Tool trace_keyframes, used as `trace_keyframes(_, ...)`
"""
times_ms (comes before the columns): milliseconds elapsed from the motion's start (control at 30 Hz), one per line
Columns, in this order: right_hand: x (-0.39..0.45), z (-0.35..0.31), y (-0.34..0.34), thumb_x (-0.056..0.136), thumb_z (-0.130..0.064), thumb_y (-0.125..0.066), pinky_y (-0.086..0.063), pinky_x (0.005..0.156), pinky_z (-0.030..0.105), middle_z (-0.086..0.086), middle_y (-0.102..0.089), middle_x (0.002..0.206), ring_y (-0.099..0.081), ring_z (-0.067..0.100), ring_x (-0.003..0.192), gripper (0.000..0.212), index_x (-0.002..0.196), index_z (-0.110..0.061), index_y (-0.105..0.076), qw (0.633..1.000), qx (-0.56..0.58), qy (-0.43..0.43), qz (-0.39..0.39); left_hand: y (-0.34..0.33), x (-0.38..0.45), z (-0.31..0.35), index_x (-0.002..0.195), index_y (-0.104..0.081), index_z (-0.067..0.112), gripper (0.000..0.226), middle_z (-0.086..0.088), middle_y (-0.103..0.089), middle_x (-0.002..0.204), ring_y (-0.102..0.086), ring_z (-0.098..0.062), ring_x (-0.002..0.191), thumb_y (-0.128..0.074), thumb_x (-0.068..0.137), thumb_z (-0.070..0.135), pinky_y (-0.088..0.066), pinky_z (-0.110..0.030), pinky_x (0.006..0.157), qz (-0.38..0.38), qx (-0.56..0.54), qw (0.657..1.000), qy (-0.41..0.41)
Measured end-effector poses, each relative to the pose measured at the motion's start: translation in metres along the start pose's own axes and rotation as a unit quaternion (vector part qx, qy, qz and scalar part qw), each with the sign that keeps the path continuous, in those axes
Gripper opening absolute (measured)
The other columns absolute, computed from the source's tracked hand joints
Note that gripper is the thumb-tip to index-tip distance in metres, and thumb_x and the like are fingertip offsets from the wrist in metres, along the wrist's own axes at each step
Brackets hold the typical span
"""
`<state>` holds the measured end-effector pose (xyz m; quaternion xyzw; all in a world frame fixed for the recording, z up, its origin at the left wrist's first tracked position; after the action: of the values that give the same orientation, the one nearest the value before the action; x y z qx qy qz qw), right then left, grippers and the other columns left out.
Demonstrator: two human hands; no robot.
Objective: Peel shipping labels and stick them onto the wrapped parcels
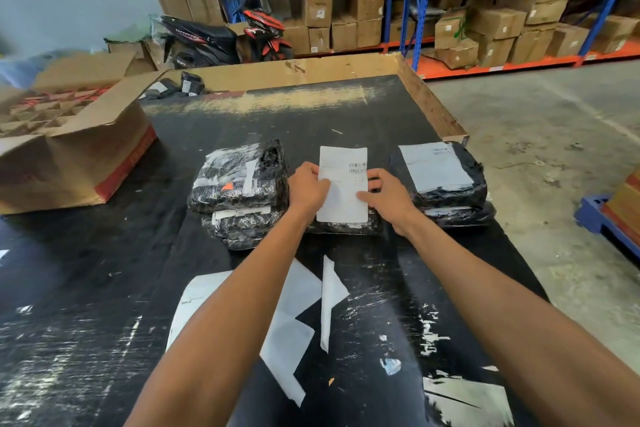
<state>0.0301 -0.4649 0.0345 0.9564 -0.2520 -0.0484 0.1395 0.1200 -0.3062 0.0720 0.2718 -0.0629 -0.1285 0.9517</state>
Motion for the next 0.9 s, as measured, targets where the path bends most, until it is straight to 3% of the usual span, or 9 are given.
trace_keyframes(333,0.004,0.009,-0.01,0.086,0.003,-0.068,-0.053,0.073,0.025,0.008,-0.068,0.109,-0.06,0.017,0.083,0.041,0.123,-0.011,-0.058,0.997,-0.073,0.01,0.028,-0.016,0.007,-0.022,0.108,-0.057,0.008,0.023,-0.005,-0.065,0.104,-0.063,-0.023,0.095,-0.064,0.087,0.002,-0.056,-0.04,0.082,-0.028,-0.015,0.999,0.008)
trace_keyframes(433,0.003,0.011,-0.013,0.088,0.002,-0.066,-0.046,0.068,0.011,0.012,-0.06,0.118,-0.055,0.011,0.078,0.041,0.126,-0.012,-0.057,0.993,-0.101,0.032,0.058,-0.02,0.006,-0.025,0.111,-0.056,0.008,0.032,-0.007,-0.066,0.109,-0.064,-0.023,0.098,-0.069,0.083,-0.001,-0.056,-0.041,0.086,-0.034,-0.007,0.999,-0.024)
trace_keyframes(500,0.0,0.012,-0.014,0.09,0.0,-0.064,-0.039,0.079,0.009,0.011,-0.049,0.127,-0.056,0.015,0.094,0.043,0.13,-0.013,-0.055,0.989,-0.124,0.031,0.078,-0.023,0.006,-0.027,0.113,-0.057,0.01,0.038,-0.009,-0.064,0.112,-0.062,-0.024,0.102,-0.071,0.08,-0.001,-0.055,-0.044,0.088,-0.036,0.008,0.998,-0.057)
trace_keyframes(600,-0.002,0.014,-0.016,0.09,-0.002,-0.067,-0.043,0.104,0.029,0.01,-0.04,0.14,-0.052,0.02,0.121,0.064,0.146,-0.016,-0.039,0.989,-0.108,0.027,0.096,-0.025,0.002,-0.03,0.121,-0.057,0.008,0.045,-0.01,-0.062,0.118,-0.058,-0.027,0.11,-0.07,0.079,0.001,-0.05,-0.046,0.094,-0.038,0.032,0.994,-0.098)
trace_keyframes(667,-0.004,0.015,-0.016,0.09,-0.005,-0.069,-0.044,0.108,0.036,0.009,-0.037,0.146,-0.05,0.02,0.124,0.08,0.155,-0.017,-0.023,0.989,-0.097,0.023,0.109,-0.025,0.001,-0.03,0.129,-0.055,0.008,0.05,-0.011,-0.058,0.128,-0.052,-0.027,0.122,-0.069,0.081,0.004,-0.045,-0.046,0.102,-0.041,0.051,0.991,-0.118)
trace_keyframes(733,-0.007,0.013,-0.015,0.089,-0.005,-0.07,-0.043,0.103,0.031,0.008,-0.039,0.141,-0.051,0.02,0.119,0.068,0.146,-0.014,-0.034,0.983,-0.119,0.042,0.131,-0.026,-0.001,-0.031,0.146,-0.038,0.008,0.067,-0.014,-0.042,0.149,-0.035,-0.029,0.142,-0.069,0.086,0.008,-0.034,-0.046,0.115,-0.047,0.067,0.99,-0.113)
trace_keyframes(800,-0.01,0.008,-0.015,0.089,-0.003,-0.068,-0.043,0.097,0.026,0.002,-0.044,0.128,-0.053,0.019,0.114,0.035,0.119,-0.015,-0.052,0.972,-0.159,0.091,0.147,-0.024,-0.002,-0.033,0.158,-0.01,0.008,0.09,-0.012,-0.018,0.164,-0.018,-0.025,0.15,-0.07,0.09,0.011,-0.023,-0.04,0.122,-0.05,0.067,0.993,-0.084)
trace_keyframes(833,-0.011,0.005,-0.016,0.09,-0.002,-0.066,-0.041,0.095,0.024,-0.002,-0.046,0.122,-0.052,0.018,0.115,0.022,0.105,-0.016,-0.058,0.965,-0.185,0.117,0.141,-0.023,-0.002,-0.031,0.157,-0.008,0.007,0.092,-0.012,-0.017,0.164,-0.021,-0.024,0.149,-0.07,0.09,0.01,-0.024,-0.035,0.119,-0.044,0.068,0.993,-0.085)
trace_keyframes(900,-0.005,0.006,-0.021,0.091,0.001,-0.063,-0.034,0.096,0.019,-0.004,-0.056,0.119,-0.051,0.017,0.118,0.019,0.087,-0.017,-0.068,0.952,-0.239,0.156,0.113,-0.021,0.002,-0.027,0.147,-0.032,0.005,0.071,-0.013,-0.035,0.15,-0.04,-0.027,0.135,-0.07,0.087,0.004,-0.033,-0.022,0.103,-0.026,0.083,0.989,-0.122)
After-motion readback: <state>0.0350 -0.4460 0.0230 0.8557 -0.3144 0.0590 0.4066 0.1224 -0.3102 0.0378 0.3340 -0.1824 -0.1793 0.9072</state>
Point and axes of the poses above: each hand's wrist, its own x-axis towards the middle knuckle, its own y-axis out of the back of the hand, z = x × y, the point moved 6 cm from there along x, towards the middle knuckle
